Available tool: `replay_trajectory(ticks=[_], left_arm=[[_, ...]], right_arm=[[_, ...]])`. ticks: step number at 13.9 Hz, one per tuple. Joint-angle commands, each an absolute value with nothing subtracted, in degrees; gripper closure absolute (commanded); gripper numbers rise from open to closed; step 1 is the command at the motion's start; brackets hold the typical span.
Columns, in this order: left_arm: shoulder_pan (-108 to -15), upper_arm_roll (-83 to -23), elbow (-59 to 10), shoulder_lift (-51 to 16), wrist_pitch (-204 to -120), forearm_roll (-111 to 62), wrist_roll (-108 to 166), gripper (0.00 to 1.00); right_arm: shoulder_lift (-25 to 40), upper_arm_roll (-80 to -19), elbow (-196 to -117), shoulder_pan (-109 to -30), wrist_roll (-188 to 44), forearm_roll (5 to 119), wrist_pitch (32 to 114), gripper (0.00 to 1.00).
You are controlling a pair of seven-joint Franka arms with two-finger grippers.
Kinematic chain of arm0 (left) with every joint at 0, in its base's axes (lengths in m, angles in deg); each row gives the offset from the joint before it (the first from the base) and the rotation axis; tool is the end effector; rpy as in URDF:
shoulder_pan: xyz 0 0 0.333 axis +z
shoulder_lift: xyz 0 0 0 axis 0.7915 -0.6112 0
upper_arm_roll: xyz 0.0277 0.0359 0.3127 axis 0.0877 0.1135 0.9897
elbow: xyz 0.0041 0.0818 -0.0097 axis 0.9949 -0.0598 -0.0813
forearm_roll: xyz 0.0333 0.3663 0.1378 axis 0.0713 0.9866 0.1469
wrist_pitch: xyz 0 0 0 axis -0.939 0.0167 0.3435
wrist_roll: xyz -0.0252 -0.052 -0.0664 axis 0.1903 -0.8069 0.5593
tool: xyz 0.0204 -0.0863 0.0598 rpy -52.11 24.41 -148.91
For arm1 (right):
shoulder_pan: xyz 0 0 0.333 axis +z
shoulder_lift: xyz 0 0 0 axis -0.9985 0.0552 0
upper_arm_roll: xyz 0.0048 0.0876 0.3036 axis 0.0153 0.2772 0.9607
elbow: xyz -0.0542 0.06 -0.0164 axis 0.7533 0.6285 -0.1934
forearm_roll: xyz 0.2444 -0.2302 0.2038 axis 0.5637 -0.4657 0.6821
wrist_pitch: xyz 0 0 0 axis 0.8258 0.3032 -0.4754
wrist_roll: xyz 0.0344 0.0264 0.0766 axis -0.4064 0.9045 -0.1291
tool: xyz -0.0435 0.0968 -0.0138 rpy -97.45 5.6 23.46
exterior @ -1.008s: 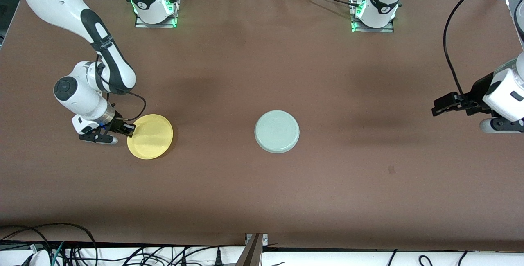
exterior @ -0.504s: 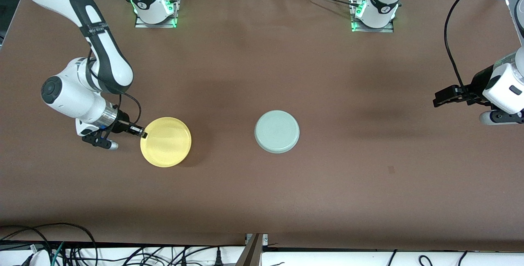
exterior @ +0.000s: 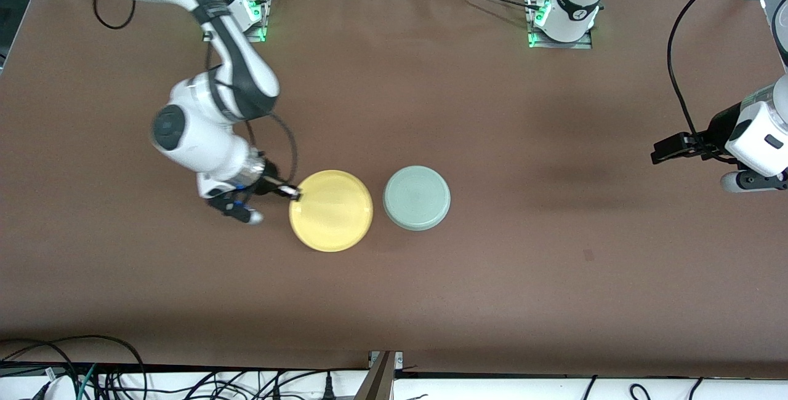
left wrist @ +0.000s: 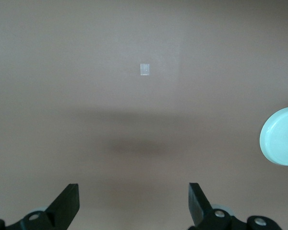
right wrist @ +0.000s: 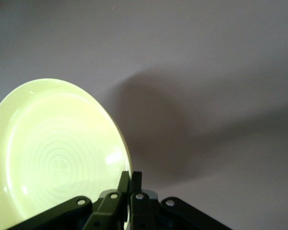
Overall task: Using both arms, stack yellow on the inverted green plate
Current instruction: 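Lift the yellow plate with the right gripper toward the green plate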
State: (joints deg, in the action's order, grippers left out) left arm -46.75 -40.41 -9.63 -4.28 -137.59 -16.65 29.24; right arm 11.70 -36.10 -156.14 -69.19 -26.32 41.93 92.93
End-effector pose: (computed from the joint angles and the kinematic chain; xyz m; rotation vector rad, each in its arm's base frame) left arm 0.6186 0.0009 0.5463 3.0986 0.1686 -0.1324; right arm 0.6183 0.2900 0.3248 -2.7381 0.6630 0.0351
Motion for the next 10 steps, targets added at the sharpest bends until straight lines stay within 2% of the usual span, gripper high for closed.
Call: replay_trajectory(ticks=[1,4,7,10], left_arm=[[-46.8,-40.6,-8.8,-4.8,-137.7,-17.3,28.9,0.00],[-47.0,-40.7,-8.4,-4.8,-137.7,-17.4,28.9,0.00],[-46.8,-40.7,-7.2,-5.1,-137.7,-17.2,28.9,0.00],[-46.8,-40.7,-7.1,-5.2,-137.7,-17.2,28.9,0.00]], right_arm=[[18.1,-37.1,-147.2,-63.4,-14.7,39.7,92.3,1.00],[22.9,-37.1,-142.9,-57.8,-1.1,29.6,94.1,1.00],[25.3,-37.2,-142.9,-53.2,5.6,24.9,98.2,1.00],[26.5,-37.3,-143.0,-52.0,7.8,22.8,100.2,1.00]])
